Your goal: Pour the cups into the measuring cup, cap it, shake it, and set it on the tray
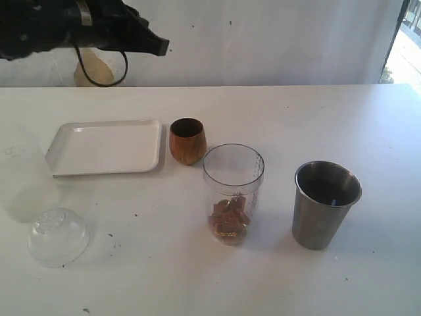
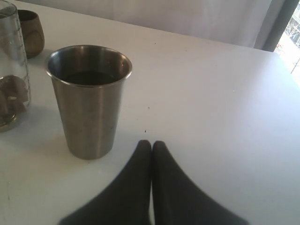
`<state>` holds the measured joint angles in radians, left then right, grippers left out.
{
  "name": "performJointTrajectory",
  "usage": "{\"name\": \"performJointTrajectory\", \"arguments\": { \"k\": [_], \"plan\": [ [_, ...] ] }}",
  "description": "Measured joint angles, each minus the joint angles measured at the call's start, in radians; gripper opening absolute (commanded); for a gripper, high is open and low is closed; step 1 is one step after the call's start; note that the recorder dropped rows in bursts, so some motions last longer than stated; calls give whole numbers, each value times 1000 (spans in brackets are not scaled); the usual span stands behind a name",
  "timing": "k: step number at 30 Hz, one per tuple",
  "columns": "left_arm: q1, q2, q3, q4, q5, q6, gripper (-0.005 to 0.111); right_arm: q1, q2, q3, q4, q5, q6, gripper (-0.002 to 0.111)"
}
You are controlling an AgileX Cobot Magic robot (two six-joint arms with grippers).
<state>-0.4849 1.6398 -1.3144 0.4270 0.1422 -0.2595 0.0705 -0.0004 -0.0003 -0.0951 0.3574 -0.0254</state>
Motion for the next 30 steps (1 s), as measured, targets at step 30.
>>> {"name": "performJointTrajectory", "arguments": {
  "k": [30],
  "plan": [
    [-2, -1052, 750, -133, 7, 1, 1, 0, 0, 0, 0, 0, 0, 0]
  ]
}}
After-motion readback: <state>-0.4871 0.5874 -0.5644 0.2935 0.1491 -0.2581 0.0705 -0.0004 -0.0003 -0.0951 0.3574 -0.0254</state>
